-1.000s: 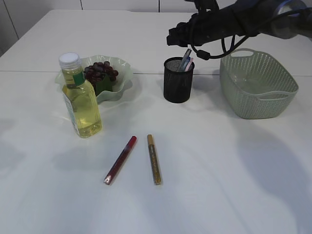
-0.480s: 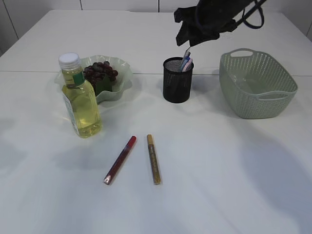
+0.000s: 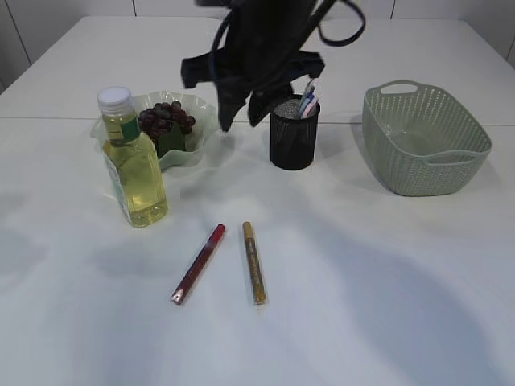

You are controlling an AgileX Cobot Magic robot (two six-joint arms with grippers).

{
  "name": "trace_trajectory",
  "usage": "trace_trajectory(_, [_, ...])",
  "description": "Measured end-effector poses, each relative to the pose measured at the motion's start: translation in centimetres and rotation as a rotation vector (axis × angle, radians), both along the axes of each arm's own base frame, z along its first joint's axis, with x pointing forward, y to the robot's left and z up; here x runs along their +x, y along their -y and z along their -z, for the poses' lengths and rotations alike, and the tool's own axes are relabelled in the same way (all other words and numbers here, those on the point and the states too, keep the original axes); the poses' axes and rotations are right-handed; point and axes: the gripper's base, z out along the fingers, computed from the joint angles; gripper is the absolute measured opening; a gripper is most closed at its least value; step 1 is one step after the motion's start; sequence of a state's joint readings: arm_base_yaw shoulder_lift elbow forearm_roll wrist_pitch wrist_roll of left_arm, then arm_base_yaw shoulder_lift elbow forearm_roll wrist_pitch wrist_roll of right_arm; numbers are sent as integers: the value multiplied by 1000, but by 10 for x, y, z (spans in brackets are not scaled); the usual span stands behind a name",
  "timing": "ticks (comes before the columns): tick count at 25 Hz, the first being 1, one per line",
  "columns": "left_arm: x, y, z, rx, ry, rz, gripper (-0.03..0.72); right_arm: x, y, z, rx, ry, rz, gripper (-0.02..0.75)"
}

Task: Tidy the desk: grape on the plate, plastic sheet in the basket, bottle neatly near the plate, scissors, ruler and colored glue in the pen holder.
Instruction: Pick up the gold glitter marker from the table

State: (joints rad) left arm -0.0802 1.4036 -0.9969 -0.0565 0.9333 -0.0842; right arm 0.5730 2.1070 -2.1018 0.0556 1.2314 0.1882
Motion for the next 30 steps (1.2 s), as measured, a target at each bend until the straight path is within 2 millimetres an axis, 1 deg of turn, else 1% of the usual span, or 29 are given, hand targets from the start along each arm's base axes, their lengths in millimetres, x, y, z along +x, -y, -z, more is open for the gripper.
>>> trace_trajectory(1, [0,0,0,-2,2,-1,317,-5,-12,8,-7,-22,-9,326])
trace_trajectory(2, [0,0,0,-2,4,-1,317,-7,-19,15,-11,-37,-12,326])
trace_trajectory(5, [1,0,0,-2,15,-1,317,-7,-34,43,-36,-97,8,326])
trace_trajectory(9, [3,0,-1,-4,34,-2,317,-1,-44,86,-73,-183,43,326])
trace_trajectory(11, [3,0,-1,-4,38,-3,317,1,-45,102,-90,-212,57,326])
trace_trajectory(16, [3,0,-1,-4,38,-3,317,5,-48,132,-130,-259,74,326])
trace_trajectory(20, [3,0,-1,-4,38,-3,316,8,-45,143,-175,-250,77,326])
trace_trajectory(27, [3,0,-1,-4,38,-3,315,11,-41,143,-223,-210,81,326])
trace_trajectory(30, [3,0,-1,-4,41,-3,312,12,-41,148,-230,-216,81,326])
